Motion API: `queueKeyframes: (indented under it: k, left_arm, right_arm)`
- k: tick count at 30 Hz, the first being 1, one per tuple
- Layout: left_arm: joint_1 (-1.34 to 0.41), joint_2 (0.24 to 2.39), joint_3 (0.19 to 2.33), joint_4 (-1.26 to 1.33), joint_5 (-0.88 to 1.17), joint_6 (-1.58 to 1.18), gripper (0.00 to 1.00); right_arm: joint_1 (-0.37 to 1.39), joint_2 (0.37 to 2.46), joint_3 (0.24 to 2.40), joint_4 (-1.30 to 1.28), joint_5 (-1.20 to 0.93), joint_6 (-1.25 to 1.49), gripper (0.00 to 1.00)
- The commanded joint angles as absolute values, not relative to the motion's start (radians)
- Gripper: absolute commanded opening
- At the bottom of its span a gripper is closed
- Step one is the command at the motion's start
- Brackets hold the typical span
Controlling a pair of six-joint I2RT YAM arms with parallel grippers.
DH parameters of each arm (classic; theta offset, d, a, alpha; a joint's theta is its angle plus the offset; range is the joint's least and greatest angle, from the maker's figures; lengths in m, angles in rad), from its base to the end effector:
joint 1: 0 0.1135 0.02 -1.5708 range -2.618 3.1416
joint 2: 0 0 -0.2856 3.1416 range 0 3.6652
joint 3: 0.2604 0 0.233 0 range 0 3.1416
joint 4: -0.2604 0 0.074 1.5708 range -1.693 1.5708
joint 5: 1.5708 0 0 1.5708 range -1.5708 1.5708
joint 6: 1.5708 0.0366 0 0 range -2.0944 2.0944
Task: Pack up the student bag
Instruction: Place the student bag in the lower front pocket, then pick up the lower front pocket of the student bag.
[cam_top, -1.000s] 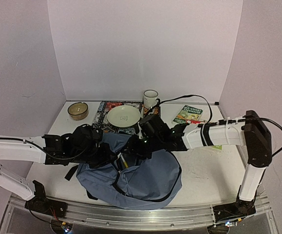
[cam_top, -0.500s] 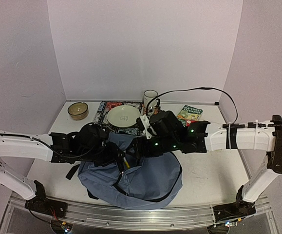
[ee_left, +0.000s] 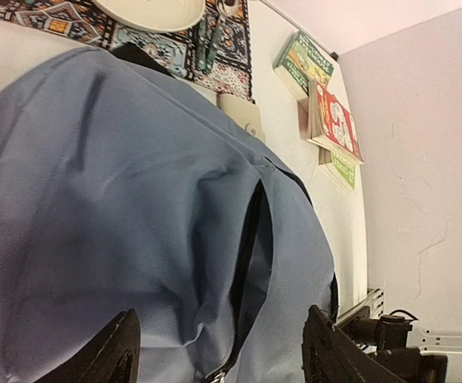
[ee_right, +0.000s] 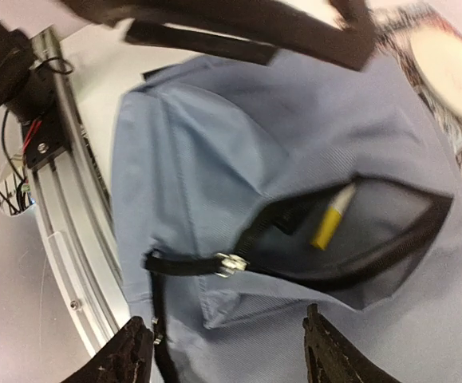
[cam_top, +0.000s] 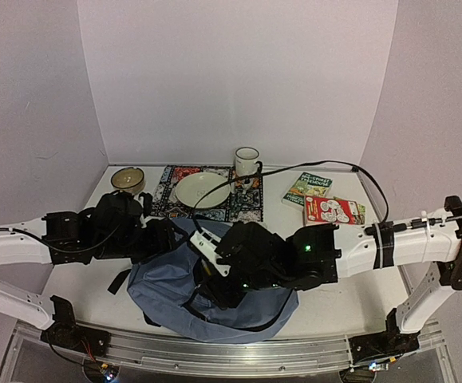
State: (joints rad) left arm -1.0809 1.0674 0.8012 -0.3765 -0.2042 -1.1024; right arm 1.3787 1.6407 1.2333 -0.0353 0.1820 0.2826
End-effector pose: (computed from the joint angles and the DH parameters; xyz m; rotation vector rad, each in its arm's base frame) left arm 0.1021 -0.1758 0.2965 -0.1475 2.3764 -0.9438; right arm 0.0771 0.3618 0.3172 -0.9971 1.8676 0.8572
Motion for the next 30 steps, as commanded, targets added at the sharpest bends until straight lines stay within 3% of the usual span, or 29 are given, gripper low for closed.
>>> queueKeyframes:
  k: [1, 9, 23, 30]
  left_arm:
    - [-1.083, 1.009, 0.768, -0.506, -0.248, -1.156, 0.72]
    - [-1.083, 1.001, 0.704, -0.531, -0.194, -1.191, 0.73]
    - [-1.083, 1.004, 0.687, -0.536, -0.198, -1.189, 0.68]
    - [-1.083, 1.006, 0.687, -0.535, -0.197, -1.190, 0.66]
  right_arm:
    - [1.433, 1.705, 1.326, -0.080, 0.269, 0.071, 0.64]
    - [1.449, 1.806, 1.395, -0.091, 0.265, -0.118, 0.58]
    - [1.450, 1.952, 1.450, -0.095, 0.278, -0.188, 0.55]
    - [1.448, 1.969, 1.459, -0.094, 0.341, -0.188, 0.30]
